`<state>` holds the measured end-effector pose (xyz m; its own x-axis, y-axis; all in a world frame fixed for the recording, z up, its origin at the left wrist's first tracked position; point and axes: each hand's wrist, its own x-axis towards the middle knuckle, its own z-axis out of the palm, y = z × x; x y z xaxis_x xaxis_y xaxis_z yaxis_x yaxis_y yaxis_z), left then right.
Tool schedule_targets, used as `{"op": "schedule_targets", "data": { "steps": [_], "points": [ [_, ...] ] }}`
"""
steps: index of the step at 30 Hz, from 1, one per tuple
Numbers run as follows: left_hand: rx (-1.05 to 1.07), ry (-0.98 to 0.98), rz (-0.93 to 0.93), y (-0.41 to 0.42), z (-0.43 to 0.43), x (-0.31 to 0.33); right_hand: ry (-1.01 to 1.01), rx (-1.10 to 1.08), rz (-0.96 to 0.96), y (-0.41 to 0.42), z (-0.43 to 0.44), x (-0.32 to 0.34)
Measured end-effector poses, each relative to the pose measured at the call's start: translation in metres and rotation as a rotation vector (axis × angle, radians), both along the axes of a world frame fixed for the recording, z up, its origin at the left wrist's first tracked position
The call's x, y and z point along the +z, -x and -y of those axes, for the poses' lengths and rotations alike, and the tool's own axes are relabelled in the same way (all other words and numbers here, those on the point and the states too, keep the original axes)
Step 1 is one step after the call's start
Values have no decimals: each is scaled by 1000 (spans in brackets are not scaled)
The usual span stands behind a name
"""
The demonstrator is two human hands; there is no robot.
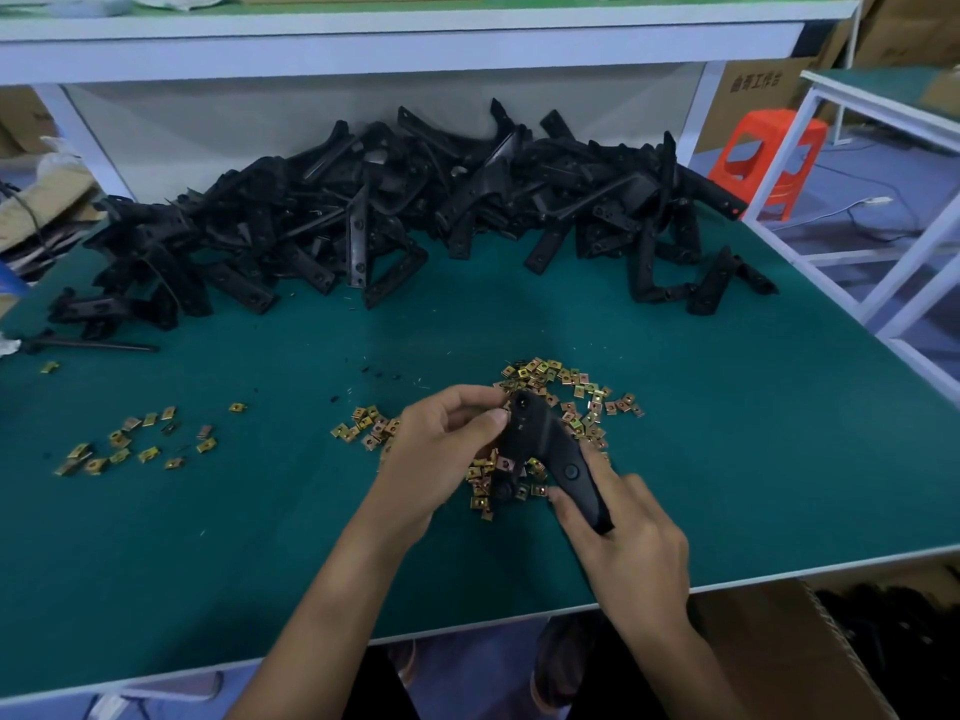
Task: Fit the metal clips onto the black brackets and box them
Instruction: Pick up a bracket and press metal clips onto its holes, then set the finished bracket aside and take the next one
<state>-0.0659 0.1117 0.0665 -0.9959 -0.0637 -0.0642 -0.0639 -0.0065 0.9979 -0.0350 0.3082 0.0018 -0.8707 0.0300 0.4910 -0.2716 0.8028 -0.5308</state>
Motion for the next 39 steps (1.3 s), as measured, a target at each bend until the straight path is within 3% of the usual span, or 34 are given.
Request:
{"op": "schedule_targets", "data": {
  "steps": [8, 20, 26, 30, 33, 39],
  "points": [
    [-57, -30, 16, 3, 3, 3, -16, 37, -44, 2, -2, -6],
    [-150, 95, 23, 11, -5, 10, -12, 42, -50, 5, -3, -6],
    [-127, 123, 7, -4, -17, 0, 139, -13, 53, 3, -3, -1],
    [-31, 444, -48, -23, -26, -15, 261, -75, 95, 2, -4, 0],
    [57, 483, -101, -26, -30, -11, 311, -42, 141, 2, -4, 6],
    [-25, 476, -272, -22, -38, 23, 884, 38, 340, -32, -8, 24]
  ]
}}
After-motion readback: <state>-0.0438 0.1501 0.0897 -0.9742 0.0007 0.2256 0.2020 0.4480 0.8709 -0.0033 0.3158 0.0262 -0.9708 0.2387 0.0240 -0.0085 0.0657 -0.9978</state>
